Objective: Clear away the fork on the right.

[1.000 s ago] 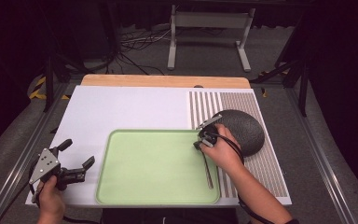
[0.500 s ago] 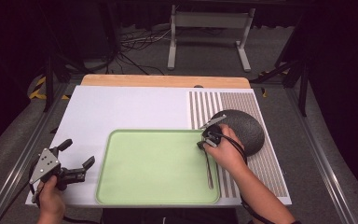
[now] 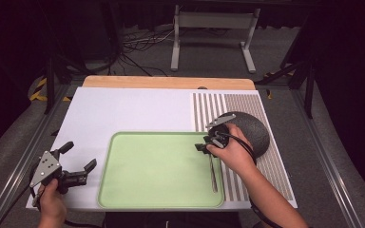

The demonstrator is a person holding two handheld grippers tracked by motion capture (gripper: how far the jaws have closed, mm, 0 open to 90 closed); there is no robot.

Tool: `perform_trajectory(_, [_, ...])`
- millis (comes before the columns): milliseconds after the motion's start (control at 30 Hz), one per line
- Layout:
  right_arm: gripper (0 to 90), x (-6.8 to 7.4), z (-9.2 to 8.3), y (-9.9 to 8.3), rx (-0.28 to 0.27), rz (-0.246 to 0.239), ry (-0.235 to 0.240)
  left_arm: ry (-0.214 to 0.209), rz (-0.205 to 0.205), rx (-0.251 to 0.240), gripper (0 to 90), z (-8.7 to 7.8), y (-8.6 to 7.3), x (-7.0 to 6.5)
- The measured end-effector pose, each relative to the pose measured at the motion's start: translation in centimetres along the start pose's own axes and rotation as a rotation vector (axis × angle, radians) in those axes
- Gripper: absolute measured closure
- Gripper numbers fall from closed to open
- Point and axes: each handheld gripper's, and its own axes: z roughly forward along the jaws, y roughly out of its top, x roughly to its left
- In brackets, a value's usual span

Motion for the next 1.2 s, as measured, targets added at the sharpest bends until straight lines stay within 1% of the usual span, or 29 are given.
perform_trajectory(33, [24.9, 0.1, -0.2, 0.1, -0.022, -0.022, -0.004, 0.001, 0.000, 0.000, 0.0, 0.0, 0.0, 0.0])
perform_trajectory(67, [22.4, 0.1, -0.3, 0.2, -0.028, -0.032, 0.002, 0.000, 0.000, 0.001, 0.0, 0.0, 0.0, 0.0])
perform_trajectory(100, [22.4, 0.1, -0.3, 0.2, -0.028, -0.032, 0.002, 0.000, 0.000, 0.001, 0.0, 0.0, 0.0, 0.0])
perform_trajectory(167, [18.7, 0.3, -0.8, 0.3, -0.064, -0.049, 0.001, 0.000, 0.001, 0.000, 0.0, 0.0, 0.0, 0.0])
perform_trajectory(200, [17.9, 0.4, -1.3, 0.3, -0.075, -0.035, 0.013, 0.000, 0.001, 0.002, 0.0, 0.0, 0.0, 0.0])
perform_trajectory(233, [17.4, 0.5, -1.6, 0.3, -0.074, -0.026, 0.014, -0.001, 0.001, 0.003, 0.0, 0.0, 0.0, 0.0])
perform_trajectory(300, [16.6, 0.5, -1.8, 0.2, -0.076, -0.022, 0.013, -0.001, 0.001, 0.002, 0.1, 0.0, 0.0, 0.0])
perform_trajectory(333, [14.0, 0.6, -2.3, 0.2, -0.094, -0.048, 0.018, -0.002, 0.001, 0.003, 0.0, 0.0, 0.0, 0.0])
perform_trajectory(400, [13.0, 0.6, -2.7, 0.1, -0.116, -0.072, 0.020, -0.001, -0.002, 0.001, 0.0, 0.0, 0.0, 0.0])
perform_trajectory(433, [11.1, 0.6, -2.9, 0.1, -0.125, -0.079, 0.019, -0.002, 0.001, 0.001, 0.0, -0.1, 0.0, 0.0])
perform_trajectory(467, [9.5, 0.6, -3.3, 0.0, -0.145, -0.093, 0.017, -0.002, 0.000, 0.002, 0.0, -0.1, 0.0, -0.1])
perform_trajectory(567, [9.5, 0.6, -4.1, -0.2, -0.186, -0.110, 0.028, -0.002, 0.000, 0.001, 0.0, -0.1, 0.0, 0.0])
perform_trajectory(633, [9.5, 0.5, -4.6, -0.4, -0.210, -0.114, 0.028, -0.001, 0.000, 0.001, 0.0, 0.0, 0.0, 0.0])
perform_trajectory(667, [9.5, 0.4, -4.9, -0.6, -0.232, -0.124, 0.026, -0.003, 0.001, 0.001, 0.0, 0.0, 0.0, 0.0])
perform_trajectory(733, [9.5, 0.3, -5.5, -0.9, -0.259, -0.126, 0.024, -0.003, 0.001, 0.001, 0.0, 0.0, 0.0, 0.0])
perform_trajectory(800, [9.5, 0.1, -6.1, -1.4, -0.302, -0.139, 0.037, -0.003, 0.001, 0.001, 0.0, 0.0, 0.0, 0.0])
perform_trajectory(833, [9.5, 0.1, -6.1, -1.4, -0.302, -0.139, 0.037, -0.003, 0.000, 0.001, 0.0, 0.0, 0.0, 0.0])
perform_trajectory(867, [9.5, 0.1, -6.4, -1.6, -0.318, -0.149, 0.034, -0.003, 0.000, 0.001, 0.0, 0.0, 0.0, 0.0])
perform_trajectory(900, [9.3, -0.1, -6.9, -2.0, -0.346, -0.171, 0.034, -0.003, 0.000, 0.001, 0.0, 0.0, 0.0, -0.1])
perform_trajectory(967, [9.2, -0.4, -7.3, -2.5, -0.367, -0.169, 0.033, -0.002, 0.001, 0.001, 0.1, 0.0, 0.0, -0.1])
perform_trajectory(1067, [8.9, -0.7, -7.6, -3.0, -0.380, -0.168, 0.035, -0.001, -0.001, -0.001, 0.0, 0.0, 0.0, -0.1])
perform_trajectory(1100, [8.9, -1.0, -8.0, -3.5, -0.399, -0.169, 0.030, -0.001, -0.001, -0.001, 0.0, 0.0, 0.0, -0.1])
perform_trajectory(1167, [8.9, -1.4, -8.4, -4.2, -0.416, -0.165, 0.025, -0.001, -0.001, 0.002, 0.0, 0.0, 0.0, -0.1])
perform_trajectory(1200, [8.9, -1.6, -8.6, -4.6, -0.436, -0.165, 0.021, 0.000, -0.001, 0.002, 0.0, 0.0, 0.0, -0.1])
